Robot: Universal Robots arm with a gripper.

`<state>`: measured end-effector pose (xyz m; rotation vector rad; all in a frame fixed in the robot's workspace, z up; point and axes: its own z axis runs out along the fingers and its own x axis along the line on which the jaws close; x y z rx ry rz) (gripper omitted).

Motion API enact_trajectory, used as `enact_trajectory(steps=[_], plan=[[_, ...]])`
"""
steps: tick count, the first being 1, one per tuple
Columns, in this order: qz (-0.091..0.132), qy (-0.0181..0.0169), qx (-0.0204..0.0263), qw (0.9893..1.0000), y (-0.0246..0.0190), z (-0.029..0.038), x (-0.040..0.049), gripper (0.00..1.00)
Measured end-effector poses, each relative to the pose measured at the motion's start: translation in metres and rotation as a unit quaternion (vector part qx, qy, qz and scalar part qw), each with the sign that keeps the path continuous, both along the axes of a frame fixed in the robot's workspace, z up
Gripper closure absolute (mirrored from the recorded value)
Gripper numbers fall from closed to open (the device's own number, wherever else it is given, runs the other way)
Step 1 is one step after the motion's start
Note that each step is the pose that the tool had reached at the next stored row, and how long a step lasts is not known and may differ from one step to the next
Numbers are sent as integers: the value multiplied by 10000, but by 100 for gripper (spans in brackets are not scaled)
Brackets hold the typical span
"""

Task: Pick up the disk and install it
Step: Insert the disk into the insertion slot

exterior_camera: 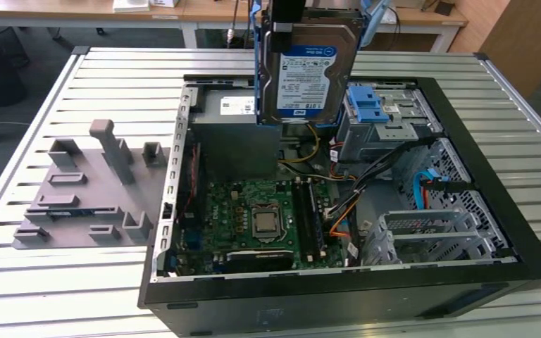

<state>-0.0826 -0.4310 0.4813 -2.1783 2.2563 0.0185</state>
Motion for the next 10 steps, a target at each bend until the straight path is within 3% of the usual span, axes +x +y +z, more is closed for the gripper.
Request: enact_trajectory(steps=[10], plan=[[0, 0, 0, 10000, 0, 0, 3, 64]])
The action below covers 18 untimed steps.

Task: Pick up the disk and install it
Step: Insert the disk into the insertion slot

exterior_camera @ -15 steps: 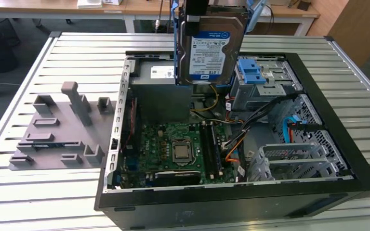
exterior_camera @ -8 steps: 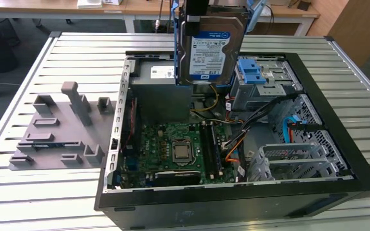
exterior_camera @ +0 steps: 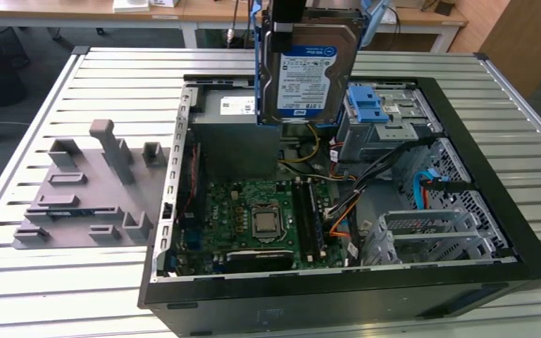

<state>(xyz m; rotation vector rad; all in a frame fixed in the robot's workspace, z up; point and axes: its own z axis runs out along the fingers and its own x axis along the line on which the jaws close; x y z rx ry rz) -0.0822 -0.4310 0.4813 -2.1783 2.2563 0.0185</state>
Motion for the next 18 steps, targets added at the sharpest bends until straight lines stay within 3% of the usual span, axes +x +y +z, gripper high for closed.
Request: enact_trajectory(steps=[6, 13, 18], plan=[[0, 0, 0, 10000, -40, 0, 0, 64], [0, 0, 1, 10000, -201, -2, 0, 64], [0, 0, 0, 10000, -206, -2, 0, 64]])
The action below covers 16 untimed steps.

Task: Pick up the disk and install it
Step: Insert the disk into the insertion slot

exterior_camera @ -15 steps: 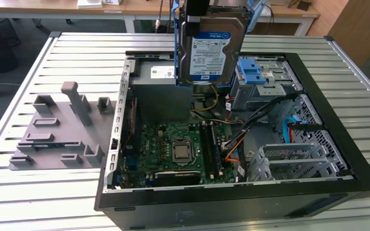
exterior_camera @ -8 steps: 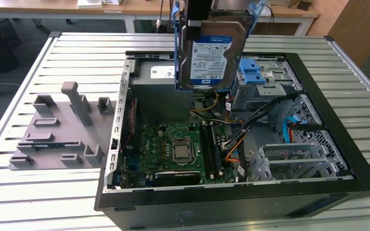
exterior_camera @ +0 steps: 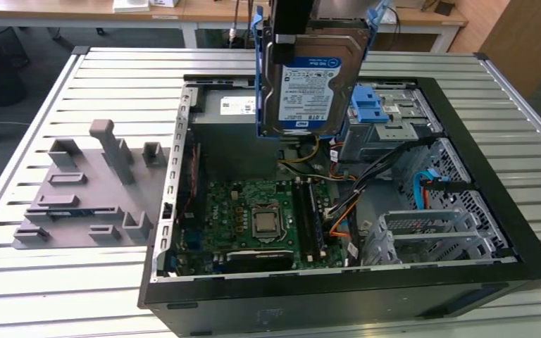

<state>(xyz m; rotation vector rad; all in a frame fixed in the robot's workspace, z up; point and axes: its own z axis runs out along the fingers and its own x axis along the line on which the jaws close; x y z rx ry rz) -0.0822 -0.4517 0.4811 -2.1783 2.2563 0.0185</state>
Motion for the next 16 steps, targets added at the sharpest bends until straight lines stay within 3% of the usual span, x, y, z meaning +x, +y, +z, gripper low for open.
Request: enact_trajectory(steps=[16], plan=[[0, 0, 0, 10000, -5, 0, 0, 64]])
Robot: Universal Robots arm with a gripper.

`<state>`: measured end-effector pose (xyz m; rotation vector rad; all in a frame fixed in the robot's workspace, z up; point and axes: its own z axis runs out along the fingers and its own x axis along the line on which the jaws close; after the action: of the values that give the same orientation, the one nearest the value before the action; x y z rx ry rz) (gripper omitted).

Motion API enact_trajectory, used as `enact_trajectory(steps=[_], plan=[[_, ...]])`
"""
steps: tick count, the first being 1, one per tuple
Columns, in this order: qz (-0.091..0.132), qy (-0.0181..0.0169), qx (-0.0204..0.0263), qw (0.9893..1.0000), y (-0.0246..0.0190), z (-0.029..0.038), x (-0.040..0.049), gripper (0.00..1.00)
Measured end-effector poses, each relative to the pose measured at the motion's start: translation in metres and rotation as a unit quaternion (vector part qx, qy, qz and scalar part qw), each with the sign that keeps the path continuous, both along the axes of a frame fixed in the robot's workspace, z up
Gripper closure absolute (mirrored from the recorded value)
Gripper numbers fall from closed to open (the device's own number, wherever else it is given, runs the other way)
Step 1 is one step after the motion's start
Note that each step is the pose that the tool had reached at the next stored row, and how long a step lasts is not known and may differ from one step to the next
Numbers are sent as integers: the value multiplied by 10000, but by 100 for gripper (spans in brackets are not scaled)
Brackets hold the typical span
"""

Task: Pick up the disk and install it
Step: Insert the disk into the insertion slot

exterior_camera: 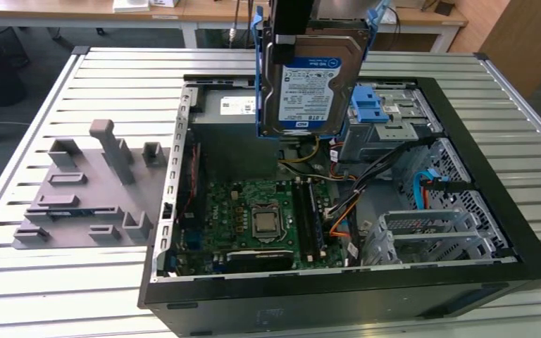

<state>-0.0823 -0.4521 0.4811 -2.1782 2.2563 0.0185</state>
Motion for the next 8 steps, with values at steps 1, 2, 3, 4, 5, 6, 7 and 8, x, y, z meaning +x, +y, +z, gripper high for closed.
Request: enact_trajectory(steps=[1, 2, 3, 4, 5, 6, 7, 8], plan=[[0, 0, 0, 10000, 0, 0, 0, 64], [0, 0, 0, 10000, 0, 0, 0, 64], [0, 0, 0, 10000, -1, 0, 0, 64], [1, 0, 0, 10000, -6, 0, 0, 64], [1, 1, -1, 10000, -18, 1, 1, 64], [0, 0, 0, 10000, -41, 0, 1, 64], [0, 0, 0, 10000, -63, -1, 0, 64], [0, 0, 0, 10000, -92, -1, 0, 64]])
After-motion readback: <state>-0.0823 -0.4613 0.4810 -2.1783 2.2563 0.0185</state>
